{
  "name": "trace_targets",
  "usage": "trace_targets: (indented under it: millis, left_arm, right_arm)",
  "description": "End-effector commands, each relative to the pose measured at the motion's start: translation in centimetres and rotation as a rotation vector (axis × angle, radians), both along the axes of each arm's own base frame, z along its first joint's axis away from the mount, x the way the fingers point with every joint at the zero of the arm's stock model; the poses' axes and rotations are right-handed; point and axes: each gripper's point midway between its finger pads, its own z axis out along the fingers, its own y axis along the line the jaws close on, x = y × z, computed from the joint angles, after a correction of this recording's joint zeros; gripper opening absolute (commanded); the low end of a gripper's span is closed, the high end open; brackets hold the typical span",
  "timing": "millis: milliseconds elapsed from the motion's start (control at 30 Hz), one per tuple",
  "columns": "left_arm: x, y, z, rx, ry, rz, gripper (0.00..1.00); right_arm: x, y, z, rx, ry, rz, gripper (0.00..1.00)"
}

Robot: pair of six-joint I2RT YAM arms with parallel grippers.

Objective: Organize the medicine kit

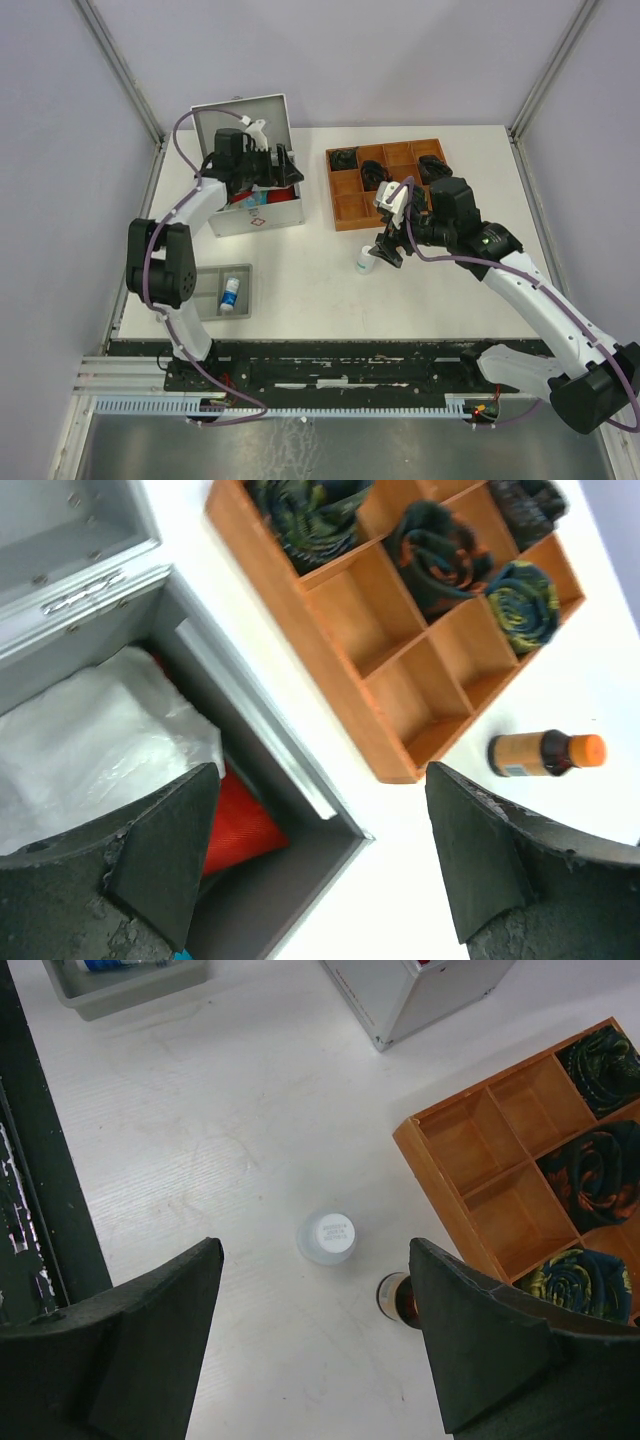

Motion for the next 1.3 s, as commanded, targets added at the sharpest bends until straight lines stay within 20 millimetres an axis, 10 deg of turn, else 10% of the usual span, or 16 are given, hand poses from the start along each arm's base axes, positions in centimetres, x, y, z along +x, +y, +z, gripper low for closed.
trace_targets:
  millis: [0,567,933,1267]
  left_arm:
    - [-1.3,-1.0,7.4,-0.062,-0.185,-0.073,0.91]
    - [-17.3,9.9,2.5,0.680,-0.290,-0.291,0.89]
    - [-21.0,14.2,-3.4,0.923,-0.270,-0.314,0.87]
    - [-20.8,15.1,-4.8,0.984,-0.243,-0.311,0.87]
  right_arm:
    - [0.0,0.0,0.6,0.010,-0.027,0.007,0.84]
    - [-1.0,0.5,1.4,0.050,0.003,0.040,0.85]
    - [-0.8,0.4,1.2,0.041,0.007,0.037,0.85]
    - [-0.8,0.5,0.4,0.025,0.027,0.042,0.85]
